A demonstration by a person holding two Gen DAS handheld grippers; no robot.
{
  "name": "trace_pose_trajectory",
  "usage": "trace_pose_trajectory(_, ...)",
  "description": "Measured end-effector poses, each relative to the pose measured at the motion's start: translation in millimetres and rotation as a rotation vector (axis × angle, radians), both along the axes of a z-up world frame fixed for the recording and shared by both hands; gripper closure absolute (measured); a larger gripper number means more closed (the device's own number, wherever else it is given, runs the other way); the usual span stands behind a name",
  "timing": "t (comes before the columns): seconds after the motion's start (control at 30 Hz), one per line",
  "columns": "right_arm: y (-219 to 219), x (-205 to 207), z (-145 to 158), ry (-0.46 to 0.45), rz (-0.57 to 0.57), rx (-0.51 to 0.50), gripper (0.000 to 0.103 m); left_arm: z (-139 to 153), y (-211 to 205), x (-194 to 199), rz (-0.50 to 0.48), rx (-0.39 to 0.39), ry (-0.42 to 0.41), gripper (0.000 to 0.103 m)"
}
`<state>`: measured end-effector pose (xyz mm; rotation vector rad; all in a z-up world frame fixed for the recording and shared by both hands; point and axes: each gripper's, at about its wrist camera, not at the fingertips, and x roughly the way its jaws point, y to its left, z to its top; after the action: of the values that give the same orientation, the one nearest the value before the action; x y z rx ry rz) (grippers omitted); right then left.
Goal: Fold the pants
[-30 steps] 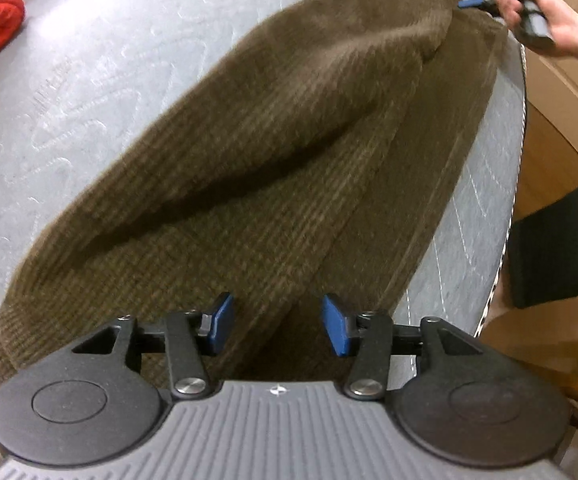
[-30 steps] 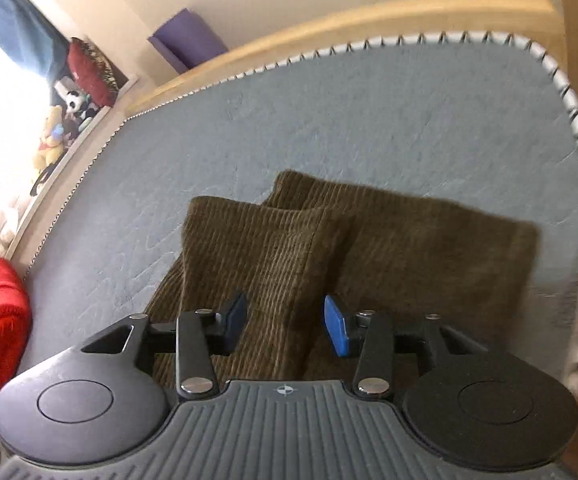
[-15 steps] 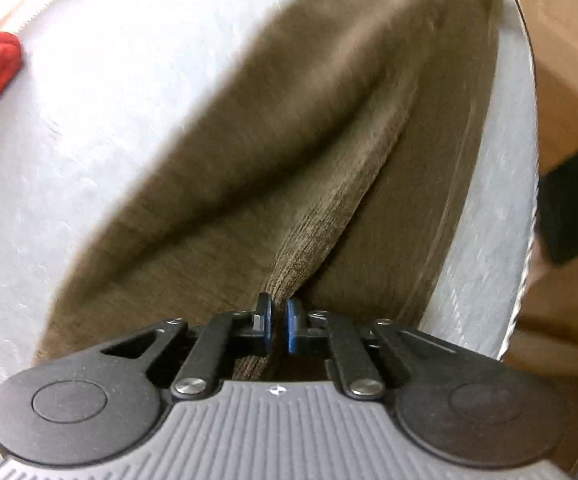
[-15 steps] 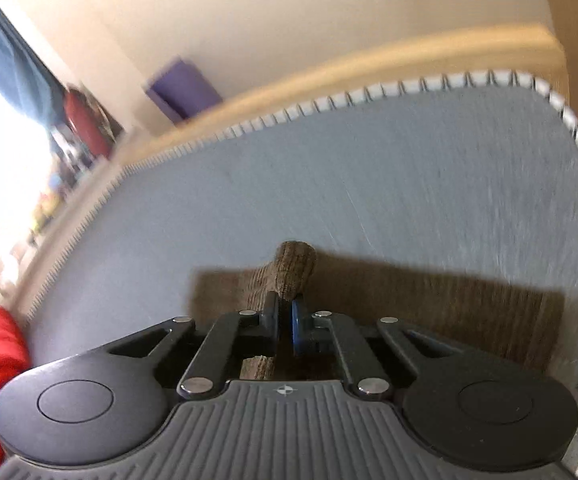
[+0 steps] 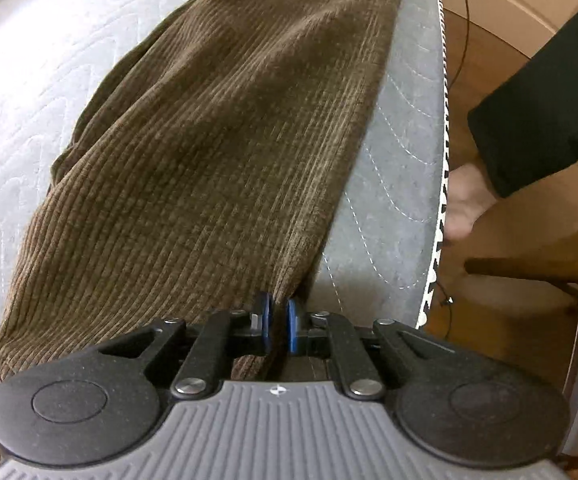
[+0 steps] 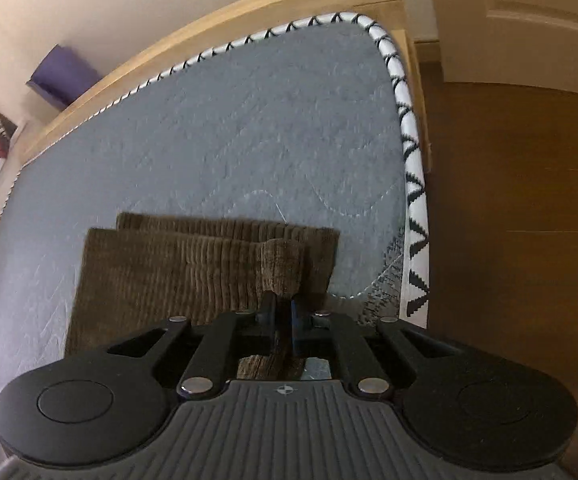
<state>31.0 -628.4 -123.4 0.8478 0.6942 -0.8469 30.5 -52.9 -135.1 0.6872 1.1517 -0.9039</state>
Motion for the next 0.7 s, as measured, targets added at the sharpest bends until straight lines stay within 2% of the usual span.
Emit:
trace_pose_trajectory(0.1, 28.5, 8.7, 35.6, 0.007, -0.021, -0.189, 0.089, 6.8, 8.3, -2.0, 0.012, -0.018, 0.010, 0.092)
trace_pose_trajectory(0.13, 39.1, 12.0, 43.3, 0.006, -0.016, -0.240, 0.080, 10.4, 7.0, -2.8, 0.014, -0.031, 0.014, 0.092)
trace_pose_trajectory(0.17, 51.6, 16.9, 50.4, -0.007, 0.006, -0.274, 0.073, 15.0, 10.9, -1.4, 0.020, -0.058, 0.005, 0.087)
trace_pose_trajectory(0.2, 61.4, 20.7, 54.3, -0.030, 0.047, -0.286, 0.058, 23.3, 16.9, 1.8, 0.039, -0.096, -0.014, 0.085)
trace_pose_trajectory(0.23, 77.0, 30.6, 56.7, -0.057, 0.116, -0.289, 0.053, 33.7, 22.9, 6.3, 0.085, -0.148, -0.033, 0.080)
trace_pose_trajectory(0.27, 91.5, 39.2, 57.3, -0.081, 0.187, -0.289, 0.053, 42.4, 33.5, 13.3, 0.146, -0.203, -0.042, 0.077)
trace_pose_trajectory(0.3, 112.0, 53.4, 54.7, -0.104, 0.282, -0.283, 0.053, 50.3, 47.4, 22.4, 0.222, -0.255, -0.045, 0.077)
trace_pose_trajectory(0.37, 144.8, 73.9, 48.8, -0.140, 0.465, -0.223, 0.053, 57.1, 72.8, 35.9, 0.349, -0.305, -0.061, 0.077)
trace_pose_trajectory(0.47, 206.1, 105.7, 38.3, -0.211, 0.771, -0.119, 0.053, 55.1, 110.6, 49.0, 0.527, -0.279, -0.108, 0.077)
trace_pose_trajectory(0.57, 256.1, 126.6, 14.9, -0.203, 1.059, 0.059, 0.056, 60.2, 150.0, 52.6, 0.674, -0.304, -0.141, 0.077)
trace_pose_trajectory(0.7, 324.0, 133.6, 8.8, -0.121, 1.313, -0.009, 0.055, 71.8, 202.0, 48.9, 0.821, -0.332, -0.198, 0.077)
